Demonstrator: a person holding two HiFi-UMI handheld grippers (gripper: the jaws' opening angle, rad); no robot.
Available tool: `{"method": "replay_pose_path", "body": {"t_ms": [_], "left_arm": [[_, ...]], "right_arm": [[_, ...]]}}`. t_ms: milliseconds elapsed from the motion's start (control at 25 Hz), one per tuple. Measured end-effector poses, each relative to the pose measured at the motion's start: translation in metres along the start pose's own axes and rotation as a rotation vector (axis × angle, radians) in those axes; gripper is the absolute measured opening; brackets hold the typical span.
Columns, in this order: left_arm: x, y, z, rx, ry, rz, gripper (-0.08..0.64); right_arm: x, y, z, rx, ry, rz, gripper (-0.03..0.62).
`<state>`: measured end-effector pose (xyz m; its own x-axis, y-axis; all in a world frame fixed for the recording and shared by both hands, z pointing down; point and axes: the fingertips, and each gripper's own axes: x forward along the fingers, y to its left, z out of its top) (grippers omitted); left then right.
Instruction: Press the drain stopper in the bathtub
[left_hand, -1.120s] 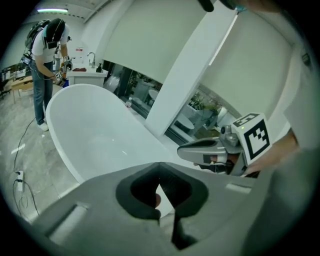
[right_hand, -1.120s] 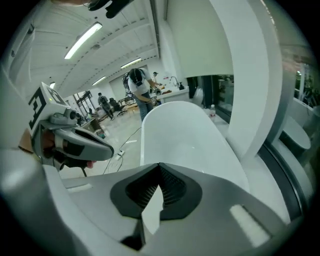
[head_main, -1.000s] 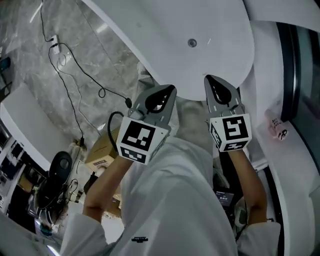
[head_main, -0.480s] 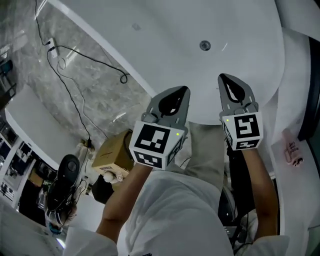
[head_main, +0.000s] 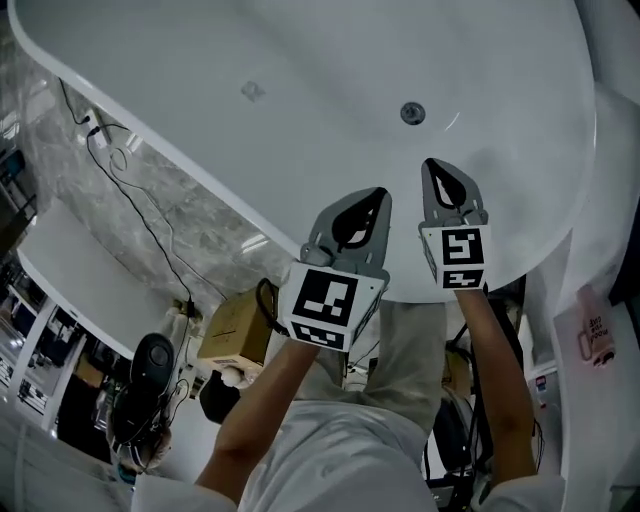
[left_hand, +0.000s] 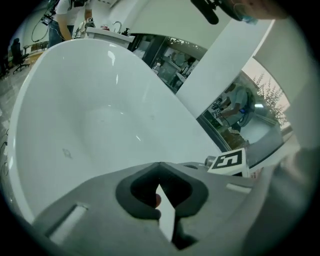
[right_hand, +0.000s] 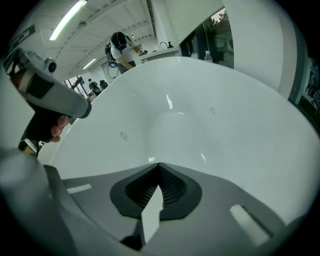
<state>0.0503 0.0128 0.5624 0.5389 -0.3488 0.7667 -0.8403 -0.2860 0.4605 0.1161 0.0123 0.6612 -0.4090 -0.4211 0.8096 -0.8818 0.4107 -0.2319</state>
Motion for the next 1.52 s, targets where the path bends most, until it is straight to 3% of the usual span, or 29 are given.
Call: {"method": "replay_pose_path", "body": {"t_ms": [240, 560, 1000, 1520], "left_arm": [[0.053, 0.017, -0.014, 0.013, 0.026, -0.005, -0.001], [0.115, 0.038, -0.061, 0.051, 0.113, 0.013, -0.002], [0.168, 0.07, -0.093, 0.056, 0.132, -0.006, 0.0], [0.212, 0.108, -0.13, -0.007, 0.187, -0.013, 0.0]], "right_arm": [[0.056, -0.026, -0.039, 0.006, 0.047, -0.03, 0.003], [0.11, -0.051, -0.074, 0.053, 0.076, -0.058, 0.003], [0.194, -0.073, -0.139, 0.099, 0.2, -0.073, 0.003], [0.262, -0.082, -0.184, 0.123, 0.304, -0.062, 0.003]]}}
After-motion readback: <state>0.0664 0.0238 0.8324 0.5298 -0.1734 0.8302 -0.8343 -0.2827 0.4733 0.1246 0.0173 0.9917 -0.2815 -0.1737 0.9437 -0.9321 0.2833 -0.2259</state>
